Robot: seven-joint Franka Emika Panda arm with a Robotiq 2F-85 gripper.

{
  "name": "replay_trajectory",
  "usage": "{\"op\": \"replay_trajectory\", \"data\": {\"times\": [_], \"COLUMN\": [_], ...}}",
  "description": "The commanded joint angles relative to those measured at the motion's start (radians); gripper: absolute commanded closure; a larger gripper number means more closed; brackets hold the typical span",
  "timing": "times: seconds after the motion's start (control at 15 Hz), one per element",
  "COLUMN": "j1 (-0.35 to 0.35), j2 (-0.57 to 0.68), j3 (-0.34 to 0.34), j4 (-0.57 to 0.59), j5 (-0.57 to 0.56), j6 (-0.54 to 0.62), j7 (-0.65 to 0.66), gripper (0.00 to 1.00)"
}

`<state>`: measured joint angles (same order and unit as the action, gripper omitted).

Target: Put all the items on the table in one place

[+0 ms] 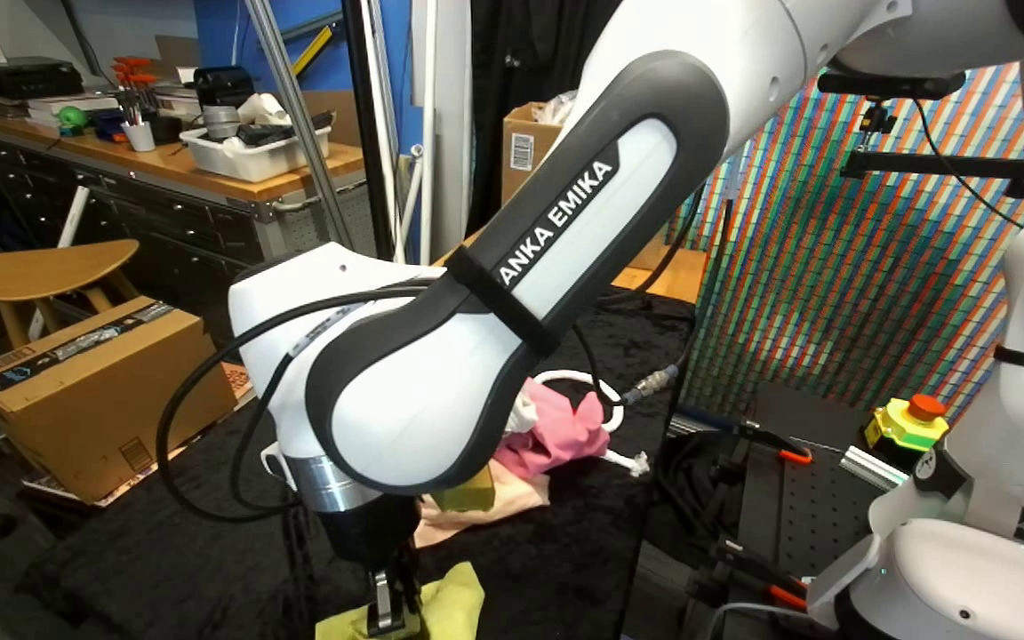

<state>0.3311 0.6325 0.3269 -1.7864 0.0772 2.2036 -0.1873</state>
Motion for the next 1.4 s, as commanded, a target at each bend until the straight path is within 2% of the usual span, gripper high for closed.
{"op": "replay_trajectory", "data": {"times": [0.0,0.4,0.8,1.07,1.33], "j1": [-0.034,-0.089,-0.173,-0.213,-0.229], "j2": [-0.053,-0.137,-0.239,-0.302,-0.351], "j3": [0.009,0.001,-0.009,-0.038,-0.096], "j4": [-0.01,-0.033,-0.059,-0.078,-0.091], "j5": [0.042,0.095,0.173,0.199,0.172], "j6": [-0.013,0.002,-0.008,-0.008,0.004], "j7": [-0.001,-0.01,-0.051,-0.053,-0.005], "gripper": [0.89,0.89,0.9,0.89,0.89]}}
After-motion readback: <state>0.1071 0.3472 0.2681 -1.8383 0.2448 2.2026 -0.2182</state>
